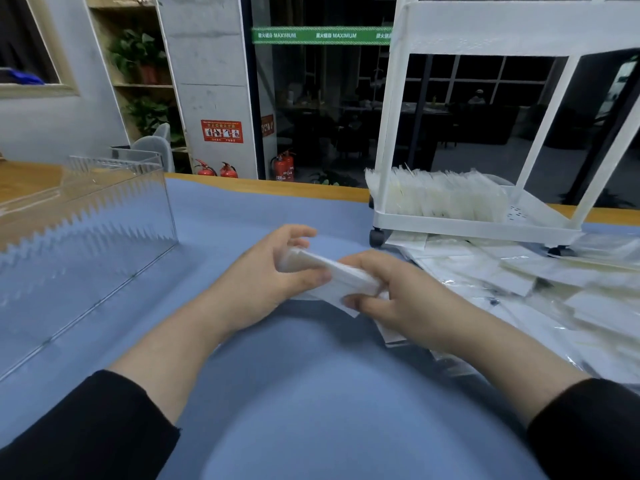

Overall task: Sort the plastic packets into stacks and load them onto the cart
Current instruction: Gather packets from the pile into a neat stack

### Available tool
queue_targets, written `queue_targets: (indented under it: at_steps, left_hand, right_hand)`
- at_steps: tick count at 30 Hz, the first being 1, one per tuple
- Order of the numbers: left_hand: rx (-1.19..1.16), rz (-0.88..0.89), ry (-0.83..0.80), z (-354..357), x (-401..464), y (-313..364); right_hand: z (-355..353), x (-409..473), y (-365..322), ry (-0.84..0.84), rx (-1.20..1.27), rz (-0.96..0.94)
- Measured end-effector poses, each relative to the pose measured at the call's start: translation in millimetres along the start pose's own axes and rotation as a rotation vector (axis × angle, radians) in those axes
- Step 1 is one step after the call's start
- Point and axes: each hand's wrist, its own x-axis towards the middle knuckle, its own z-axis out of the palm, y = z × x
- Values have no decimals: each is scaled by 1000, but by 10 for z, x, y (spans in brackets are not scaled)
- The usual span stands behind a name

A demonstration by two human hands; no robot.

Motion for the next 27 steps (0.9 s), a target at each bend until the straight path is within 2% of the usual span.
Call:
queue_targets:
  at_steps: [3, 5, 8, 10, 13, 15, 19, 23, 27]
  left_hand:
    - [-6, 94, 158, -10, -8, 46]
    - [47, 131, 195, 4, -11, 65]
    - [205, 116, 124, 53, 18, 1]
    - [229, 84, 87, 62, 26, -20]
    - [239, 87, 2, -5, 15, 10]
    - [364, 84, -56, -47, -4, 17]
    - [488, 17, -131, -48, -31, 23]
    - [503, 5, -104, -26, -41, 29]
    - [455, 2, -36, -13, -44, 27]
  right_hand:
    - [28, -4, -41, 59, -45, -12]
    - [34, 3, -29, 94, -38, -15]
    - [58, 18, 1, 63, -75, 19]
    - [70, 19, 21, 53, -79, 30]
    - [-9, 33, 18, 120, -53, 39]
    - [-87, 36, 23, 129, -47, 54]
    - [-310, -28, 4, -20, -157, 80]
    - [-791, -383, 60, 140, -129, 124]
    - [-1031, -905, 290, -127, -312, 222]
